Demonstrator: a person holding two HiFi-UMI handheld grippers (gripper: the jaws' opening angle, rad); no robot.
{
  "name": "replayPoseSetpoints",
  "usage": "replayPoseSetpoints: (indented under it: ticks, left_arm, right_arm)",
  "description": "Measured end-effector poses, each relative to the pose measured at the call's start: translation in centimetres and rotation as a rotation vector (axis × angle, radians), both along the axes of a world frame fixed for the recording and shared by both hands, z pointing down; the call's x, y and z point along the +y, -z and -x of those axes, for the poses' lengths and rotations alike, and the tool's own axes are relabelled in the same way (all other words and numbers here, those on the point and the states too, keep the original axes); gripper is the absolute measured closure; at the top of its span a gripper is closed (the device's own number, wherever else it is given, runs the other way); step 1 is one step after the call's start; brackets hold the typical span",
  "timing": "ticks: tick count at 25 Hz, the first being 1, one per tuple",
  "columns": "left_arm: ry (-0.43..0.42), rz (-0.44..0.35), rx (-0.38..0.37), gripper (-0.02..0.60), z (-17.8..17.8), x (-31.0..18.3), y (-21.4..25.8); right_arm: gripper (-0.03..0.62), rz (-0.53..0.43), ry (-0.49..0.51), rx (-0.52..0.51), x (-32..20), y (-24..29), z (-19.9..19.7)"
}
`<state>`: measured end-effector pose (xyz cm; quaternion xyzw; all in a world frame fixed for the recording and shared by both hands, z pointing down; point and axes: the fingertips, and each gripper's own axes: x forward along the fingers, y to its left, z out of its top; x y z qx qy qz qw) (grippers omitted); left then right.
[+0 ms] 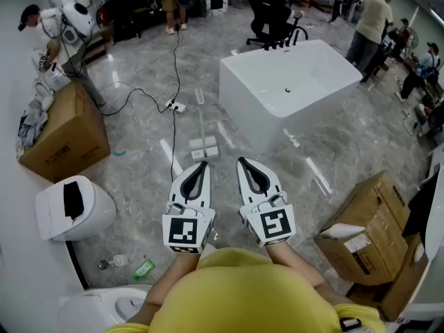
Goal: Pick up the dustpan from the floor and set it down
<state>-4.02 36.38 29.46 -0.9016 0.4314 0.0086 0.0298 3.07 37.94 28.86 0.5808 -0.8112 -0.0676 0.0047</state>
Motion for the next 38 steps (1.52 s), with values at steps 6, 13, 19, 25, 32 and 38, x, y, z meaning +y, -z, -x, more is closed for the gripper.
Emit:
replayPoseSetpoints:
  ticks: [6,13,19,25,32,38]
  left_arm:
    - [0.008,0.014,-0.006,0.58,-0.6,-2.5,-0.3]
    - [0.026,0.04,-0.006,0.58,0.0,-7.1,-1.7]
    - [0.022,0.03,-0.011,0.58,-0.2,-14.4,-2.4]
    - [0.02,0.05,-0.018,0.58,-0.4,-23.4,-3.0]
    - [0.001,0.092,-0.05,0.58,-0.4,-32.7,-4.4]
    - [-0.027,0.135,-0.061,0.58,-0.6,-38.0,-6.5]
  right_arm:
    - [0.582,0.02,0.025,-0.032,-2.3,-0.7,-0.9]
    - [0.582,0.045,0.015,-0.033,-6.9,-2.0,-1.3]
    - [0.565,0.032,0.013,-0.013,-14.1,-2.9,-1.2]
    - [0.523,0.067,0.015,0.002,-23.5,-4.0,-1.2]
    - [0.473,0.166,0.02,-0.003,-33.3,-6.8,-0.8]
    - [0.433,0.242,0.007,-0.019,-38.6,-9.5,-0.8]
